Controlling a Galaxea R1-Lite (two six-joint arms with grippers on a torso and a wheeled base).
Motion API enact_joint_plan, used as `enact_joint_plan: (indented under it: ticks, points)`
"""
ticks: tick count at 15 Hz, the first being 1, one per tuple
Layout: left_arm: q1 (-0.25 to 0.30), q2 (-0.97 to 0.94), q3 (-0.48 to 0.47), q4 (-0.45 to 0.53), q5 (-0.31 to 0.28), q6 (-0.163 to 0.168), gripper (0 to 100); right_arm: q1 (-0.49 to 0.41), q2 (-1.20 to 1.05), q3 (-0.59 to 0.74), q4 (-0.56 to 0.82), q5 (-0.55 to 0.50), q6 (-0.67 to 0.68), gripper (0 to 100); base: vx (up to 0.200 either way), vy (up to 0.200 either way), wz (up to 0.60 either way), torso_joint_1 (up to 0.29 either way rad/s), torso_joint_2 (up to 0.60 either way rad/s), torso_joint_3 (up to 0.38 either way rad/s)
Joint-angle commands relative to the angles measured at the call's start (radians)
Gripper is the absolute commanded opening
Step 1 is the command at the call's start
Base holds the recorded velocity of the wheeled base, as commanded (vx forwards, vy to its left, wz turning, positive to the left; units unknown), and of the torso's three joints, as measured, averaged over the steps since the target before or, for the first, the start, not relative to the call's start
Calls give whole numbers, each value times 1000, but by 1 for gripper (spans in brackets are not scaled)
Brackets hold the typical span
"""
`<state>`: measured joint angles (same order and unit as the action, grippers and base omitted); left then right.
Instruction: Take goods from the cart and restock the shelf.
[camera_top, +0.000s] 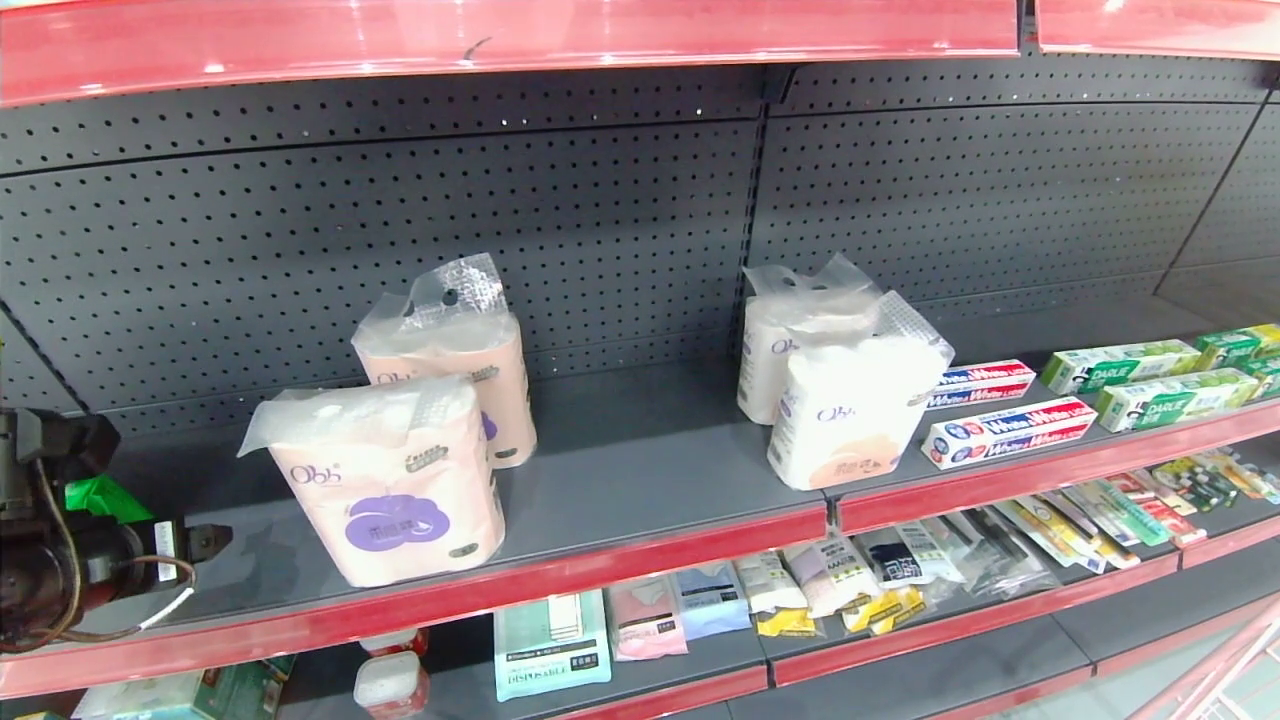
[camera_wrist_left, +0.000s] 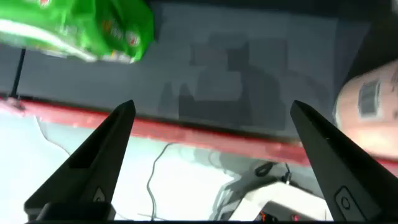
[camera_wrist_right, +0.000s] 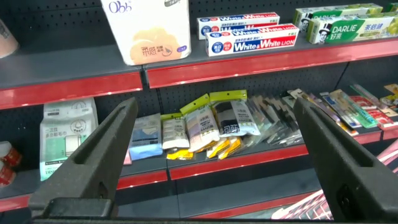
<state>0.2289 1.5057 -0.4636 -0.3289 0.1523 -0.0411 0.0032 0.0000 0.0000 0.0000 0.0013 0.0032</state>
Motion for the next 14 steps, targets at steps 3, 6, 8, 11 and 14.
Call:
enact_joint_plan:
  ticks: [3,6,8,11,14]
  points:
    - [-19,105,-29,-18,-27,-2,100,0,2,0,0,0,0,100,0,0,0,0,0,0]
    - [-23,152,-47,-64,-57,-6,100,0,2,0,0,0,0,100,0,0,0,0,0,0]
    - [-23,175,-56,-88,-68,-5,100,0,2,0,0,0,0,100,0,0,0,0,0,0]
    - [-25,223,-79,-93,-79,-5,100,0,2,0,0,0,0,100,0,0,0,0,0,0]
    - [-23,257,-115,-94,-91,-5,100,0,2,0,0,0,0,100,0,0,0,0,0,0]
